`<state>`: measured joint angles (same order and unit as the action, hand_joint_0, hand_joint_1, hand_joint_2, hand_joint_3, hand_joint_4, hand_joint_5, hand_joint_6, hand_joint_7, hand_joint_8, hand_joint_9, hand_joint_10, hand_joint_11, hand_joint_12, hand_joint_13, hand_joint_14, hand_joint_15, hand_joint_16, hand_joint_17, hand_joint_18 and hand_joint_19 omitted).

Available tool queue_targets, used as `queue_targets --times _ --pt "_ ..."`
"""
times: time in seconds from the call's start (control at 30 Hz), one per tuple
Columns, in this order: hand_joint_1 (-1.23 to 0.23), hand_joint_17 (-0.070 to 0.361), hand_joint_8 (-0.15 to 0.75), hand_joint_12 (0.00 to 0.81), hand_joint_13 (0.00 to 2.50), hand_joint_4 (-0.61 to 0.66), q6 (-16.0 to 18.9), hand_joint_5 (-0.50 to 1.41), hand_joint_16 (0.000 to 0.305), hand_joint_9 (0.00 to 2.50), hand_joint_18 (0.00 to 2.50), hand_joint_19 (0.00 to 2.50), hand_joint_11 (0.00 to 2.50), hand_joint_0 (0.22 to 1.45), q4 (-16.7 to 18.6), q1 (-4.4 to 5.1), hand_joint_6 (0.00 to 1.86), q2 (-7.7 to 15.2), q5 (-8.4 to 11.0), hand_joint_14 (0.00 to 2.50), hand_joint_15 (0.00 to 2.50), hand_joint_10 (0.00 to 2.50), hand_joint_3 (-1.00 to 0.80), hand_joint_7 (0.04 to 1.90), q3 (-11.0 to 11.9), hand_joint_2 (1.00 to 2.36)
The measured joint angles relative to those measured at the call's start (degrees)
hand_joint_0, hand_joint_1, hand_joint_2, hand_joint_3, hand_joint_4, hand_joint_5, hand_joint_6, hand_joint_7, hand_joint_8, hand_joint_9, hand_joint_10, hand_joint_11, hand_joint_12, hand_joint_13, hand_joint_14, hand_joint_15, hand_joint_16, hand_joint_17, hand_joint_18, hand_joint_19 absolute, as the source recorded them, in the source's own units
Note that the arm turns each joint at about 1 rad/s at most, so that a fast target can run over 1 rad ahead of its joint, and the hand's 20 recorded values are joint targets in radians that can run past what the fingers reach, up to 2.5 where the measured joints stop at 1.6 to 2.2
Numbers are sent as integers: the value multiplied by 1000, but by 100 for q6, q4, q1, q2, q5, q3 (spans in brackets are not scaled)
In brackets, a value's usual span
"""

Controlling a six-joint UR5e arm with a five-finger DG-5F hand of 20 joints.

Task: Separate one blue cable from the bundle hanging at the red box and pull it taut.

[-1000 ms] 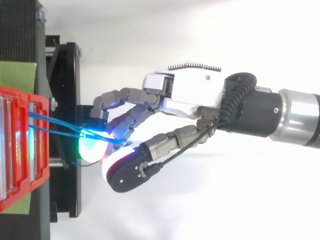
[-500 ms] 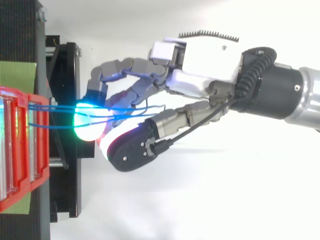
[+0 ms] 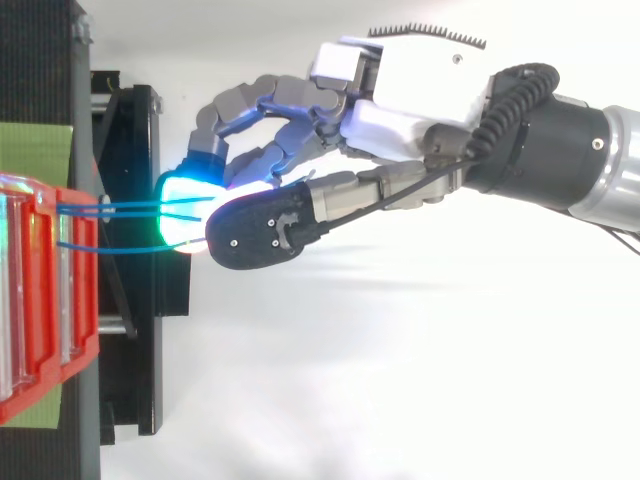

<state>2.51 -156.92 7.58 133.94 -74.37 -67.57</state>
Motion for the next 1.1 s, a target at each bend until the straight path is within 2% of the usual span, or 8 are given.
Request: queue_targets --times 0.2,0.33,0.47,0.67,0.77,0.8,0.9,1.1 --pt "-713 88 329 356 807 121 -2 -200 39 958 597 464 841 609 3 -2 931 -5 -10 17 508 14 -198 875 0 1019" --pt "-729 87 340 355 839 147 -20 -186 39 999 625 462 860 615 3 20 938 -6 2 17 512 16 -425 888 1 1006" --pt "-705 88 340 353 843 149 -34 -181 39 1014 636 468 863 609 4 44 937 -4 21 18 517 15 -500 898 4 1000" --pt "-714 90 346 357 881 149 -39 -176 40 1038 658 483 875 583 11 81 935 -2 78 18 537 15 -500 905 3 1000" --pt "-752 88 342 352 895 118 -40 -171 39 1051 682 482 879 629 11 93 936 0 97 18 542 17 -500 916 1 1000" --pt "-762 87 343 351 901 58 -40 -170 39 1051 685 481 878 648 10 96 949 -2 100 19 542 16 -461 947 1 1003" --pt "-826 86 337 351 910 -6 -40 -176 38 1049 710 481 901 712 6 101 951 -2 104 19 550 17 -264 1134 1 1019" --pt "-897 84 324 339 918 -34 -40 -189 37 1049 726 509 953 800 6 103 987 -1 104 20 582 16 -276 1089 2 1019"
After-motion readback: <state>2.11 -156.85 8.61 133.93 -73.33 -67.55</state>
